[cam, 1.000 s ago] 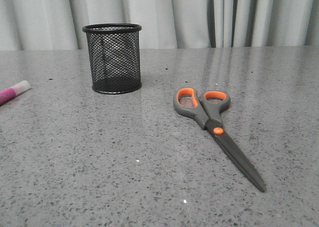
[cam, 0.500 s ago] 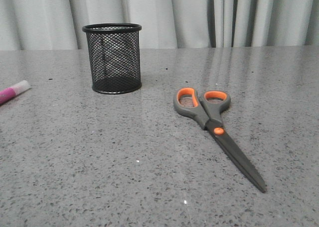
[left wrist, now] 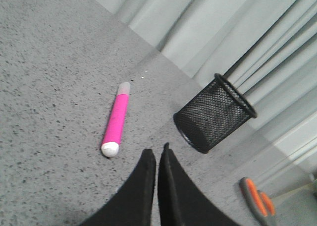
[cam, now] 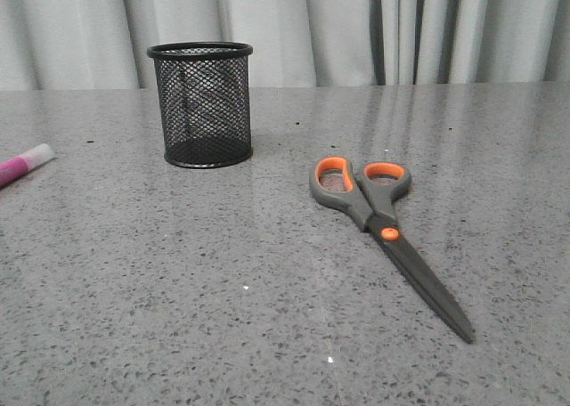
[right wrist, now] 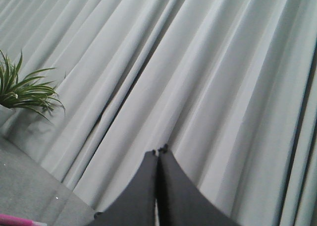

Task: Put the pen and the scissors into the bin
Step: 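Move the left gripper toward the pink marker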

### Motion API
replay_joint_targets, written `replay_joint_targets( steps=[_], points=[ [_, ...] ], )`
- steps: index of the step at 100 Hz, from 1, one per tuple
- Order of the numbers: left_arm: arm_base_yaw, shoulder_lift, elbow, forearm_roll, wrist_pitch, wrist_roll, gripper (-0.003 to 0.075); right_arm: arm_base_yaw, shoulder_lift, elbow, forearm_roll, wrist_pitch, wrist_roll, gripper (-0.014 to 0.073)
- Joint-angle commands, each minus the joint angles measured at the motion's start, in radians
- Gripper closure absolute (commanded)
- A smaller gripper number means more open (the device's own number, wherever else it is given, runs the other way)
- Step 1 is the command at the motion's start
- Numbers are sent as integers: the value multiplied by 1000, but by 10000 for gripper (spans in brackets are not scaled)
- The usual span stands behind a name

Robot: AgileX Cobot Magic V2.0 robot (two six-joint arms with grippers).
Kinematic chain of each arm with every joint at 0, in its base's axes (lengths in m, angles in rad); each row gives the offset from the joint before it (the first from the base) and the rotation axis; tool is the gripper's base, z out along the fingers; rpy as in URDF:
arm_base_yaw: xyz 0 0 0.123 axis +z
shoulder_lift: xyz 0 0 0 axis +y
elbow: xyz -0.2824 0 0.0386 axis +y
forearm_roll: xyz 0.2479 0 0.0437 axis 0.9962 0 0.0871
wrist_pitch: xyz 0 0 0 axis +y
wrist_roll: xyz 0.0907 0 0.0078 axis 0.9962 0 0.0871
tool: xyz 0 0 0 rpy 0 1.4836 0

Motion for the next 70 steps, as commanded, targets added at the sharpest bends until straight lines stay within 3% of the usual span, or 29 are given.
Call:
replay_joint_targets(
  steps=[1, 18, 35, 42, 55, 70],
  points=[
    [2, -34, 44, -75, -48, -5, 739, -7, -17, 13, 63, -27, 20, 656],
    [2, -34, 44, -77, -48, -5, 739, -7, -17, 13, 130, 204, 26, 656],
    [2, -34, 44, -98, -58, -5, 739, -7, -17, 0, 421, 412, 179, 655],
    [2, -34, 44, -127, -85, -5, 739, -7, -17, -10, 475, 450, 244, 656],
    [2, -34, 42, -150, -112, -5, 739, -3, -9, -33, 475, 524, 361, 655],
    [2, -34, 17, -156, -88, -5, 739, 31, 48, -115, 367, 700, 462, 634]
  ],
)
